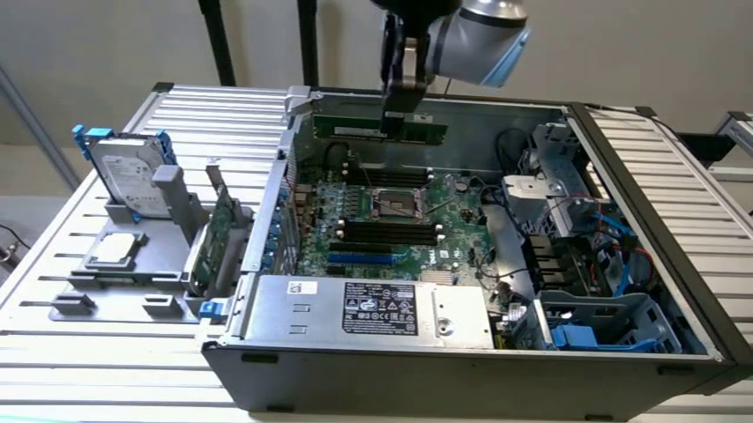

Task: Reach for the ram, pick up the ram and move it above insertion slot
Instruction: 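Pick up the ram and move it above insertion slot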

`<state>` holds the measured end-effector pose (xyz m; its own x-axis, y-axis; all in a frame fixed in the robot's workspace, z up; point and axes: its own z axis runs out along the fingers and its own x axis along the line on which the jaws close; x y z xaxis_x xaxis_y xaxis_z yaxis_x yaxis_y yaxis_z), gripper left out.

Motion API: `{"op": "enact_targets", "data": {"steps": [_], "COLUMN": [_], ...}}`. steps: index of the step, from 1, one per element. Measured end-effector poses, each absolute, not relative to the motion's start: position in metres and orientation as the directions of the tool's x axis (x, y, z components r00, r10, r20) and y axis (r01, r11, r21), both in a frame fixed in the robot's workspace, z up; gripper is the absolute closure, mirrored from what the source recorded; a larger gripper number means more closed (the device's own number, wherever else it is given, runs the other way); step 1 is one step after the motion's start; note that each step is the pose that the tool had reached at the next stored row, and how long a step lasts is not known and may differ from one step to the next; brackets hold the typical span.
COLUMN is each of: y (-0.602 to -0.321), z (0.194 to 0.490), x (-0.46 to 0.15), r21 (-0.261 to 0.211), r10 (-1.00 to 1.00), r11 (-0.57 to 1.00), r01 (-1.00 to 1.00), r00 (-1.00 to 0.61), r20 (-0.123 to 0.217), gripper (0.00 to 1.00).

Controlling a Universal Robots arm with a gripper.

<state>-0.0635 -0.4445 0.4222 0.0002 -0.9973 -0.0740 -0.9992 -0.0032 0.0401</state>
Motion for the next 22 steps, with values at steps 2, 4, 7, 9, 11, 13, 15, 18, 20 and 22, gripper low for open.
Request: {"op": "enact_targets", "data": {"steps": [2, 4, 7, 9, 11, 13, 15, 18, 20, 22], "y": [-0.441, -0.437, -0.433, -0.430, -0.428, -0.426, -0.424, -0.422, -0.421, -0.421], "z": [0.421, 0.420, 0.418, 0.417, 0.415, 0.414, 0.412, 0.410, 0.409, 0.408], "x": [-0.060, -0.057, -0.053, -0.051, -0.048, -0.046, -0.044, -0.042, -0.041, -0.040], "r21": [0.040, 0.040, 0.040, 0.040, 0.040, 0.040, 0.040, 0.040, 0.039, 0.038], "r10": [-0.998, -0.998, -0.998, -0.998, -0.998, -0.999, -0.999, -0.999, -0.999, -0.999], "r11": [-0.003, -0.003, -0.003, -0.003, -0.003, -0.002, -0.002, -0.002, -0.002, -0.002], "r01": [-0.999, -0.999, -0.999, -0.999, -0.999, -0.999, -0.999, -0.999, -0.999, -0.999], "r00": [0.000, 0.000, 0.000, 0.000, 0.000, 0.000, 0.000, 0.000, 0.000, 0.000], "r20": [-0.071, -0.067, -0.062, -0.059, -0.057, -0.055, -0.053, -0.051, -0.050, -0.050], "gripper": [0.87, 0.87, 0.87, 0.87, 0.87, 0.87, 0.87, 0.87, 0.87, 0.87]}}
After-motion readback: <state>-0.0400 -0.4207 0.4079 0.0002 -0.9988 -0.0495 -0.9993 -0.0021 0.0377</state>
